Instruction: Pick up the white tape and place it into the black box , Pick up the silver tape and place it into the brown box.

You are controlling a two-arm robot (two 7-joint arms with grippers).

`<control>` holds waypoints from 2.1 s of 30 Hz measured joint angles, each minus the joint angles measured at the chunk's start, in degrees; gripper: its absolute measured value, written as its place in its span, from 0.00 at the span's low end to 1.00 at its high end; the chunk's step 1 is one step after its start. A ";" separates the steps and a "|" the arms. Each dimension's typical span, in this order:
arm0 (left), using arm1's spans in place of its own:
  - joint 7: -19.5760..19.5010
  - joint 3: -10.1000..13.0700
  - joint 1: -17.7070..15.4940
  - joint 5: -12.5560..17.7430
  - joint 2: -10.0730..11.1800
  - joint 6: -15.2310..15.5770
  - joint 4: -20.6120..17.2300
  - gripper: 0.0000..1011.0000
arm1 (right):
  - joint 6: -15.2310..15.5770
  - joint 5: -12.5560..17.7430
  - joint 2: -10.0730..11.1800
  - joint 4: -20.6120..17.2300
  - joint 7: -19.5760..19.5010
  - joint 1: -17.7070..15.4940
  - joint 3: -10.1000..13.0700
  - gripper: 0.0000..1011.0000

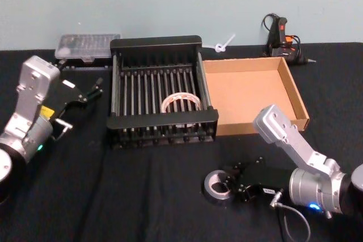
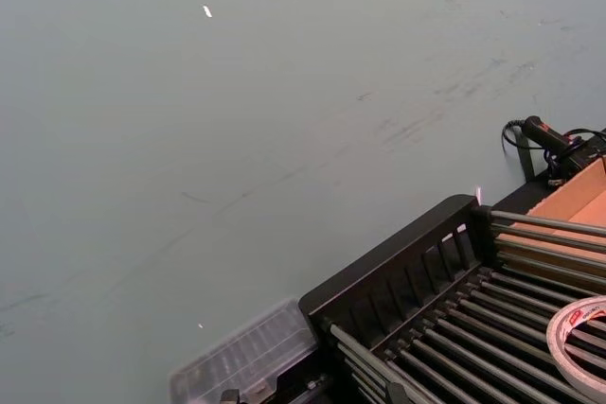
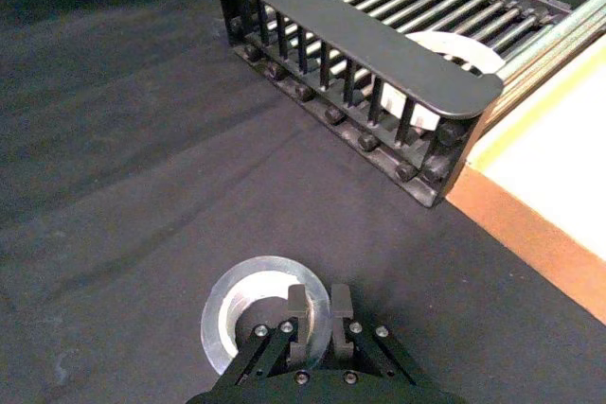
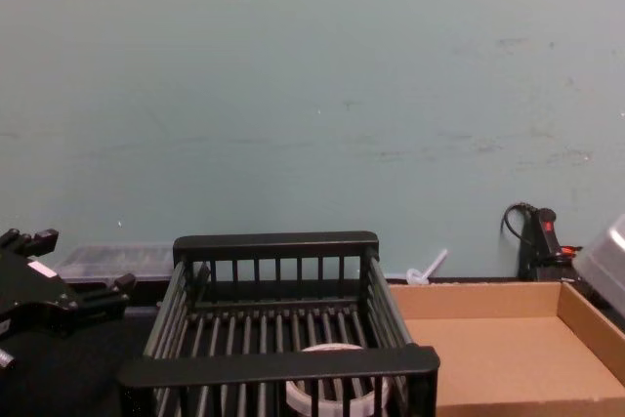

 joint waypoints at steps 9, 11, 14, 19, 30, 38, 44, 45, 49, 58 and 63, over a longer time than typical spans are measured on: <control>0.00 0.00 0.00 0.00 0.00 0.00 0.00 0.99 | 0.43 1.73 0.34 -1.12 -0.99 -0.62 2.54 0.16; 0.00 0.00 0.00 0.00 0.00 0.00 0.00 0.99 | 0.43 2.11 0.37 -1.34 -1.32 -0.69 3.13 0.16; 0.00 0.00 0.00 0.00 0.00 0.00 0.00 0.99 | 0.35 2.82 0.39 -1.58 -2.15 -0.73 4.37 0.16; 0.00 0.00 0.00 0.00 0.00 0.00 0.00 0.99 | 0.26 3.43 -0.05 -1.24 -3.66 -0.18 6.01 0.16; 0.00 0.00 0.00 0.00 0.00 0.00 0.00 0.99 | -0.11 3.63 -3.19 3.42 -7.49 4.18 9.10 0.16; 0.00 0.00 0.00 0.00 0.00 0.00 0.00 0.99 | -0.31 2.27 -6.13 8.20 -9.28 8.03 9.89 0.16; 0.00 0.00 0.00 0.00 0.00 0.00 0.00 0.99 | -0.30 1.50 -8.20 11.12 -10.25 9.94 10.41 0.16; 0.00 0.00 0.00 0.00 0.00 0.00 0.00 0.99 | -0.29 1.26 -8.67 11.98 -10.40 10.38 10.53 0.16; 0.00 0.00 0.00 0.00 0.00 0.00 0.00 0.99 | -0.26 0.78 -9.54 13.38 -10.59 11.18 10.79 0.16; 0.00 0.00 0.00 0.00 0.00 0.00 0.00 0.99 | -0.27 0.48 -9.98 14.17 -10.57 11.48 11.02 0.16; 0.00 0.00 0.00 0.00 0.00 0.00 0.00 0.99 | -0.27 0.50 -9.91 14.05 -10.55 11.45 10.96 0.16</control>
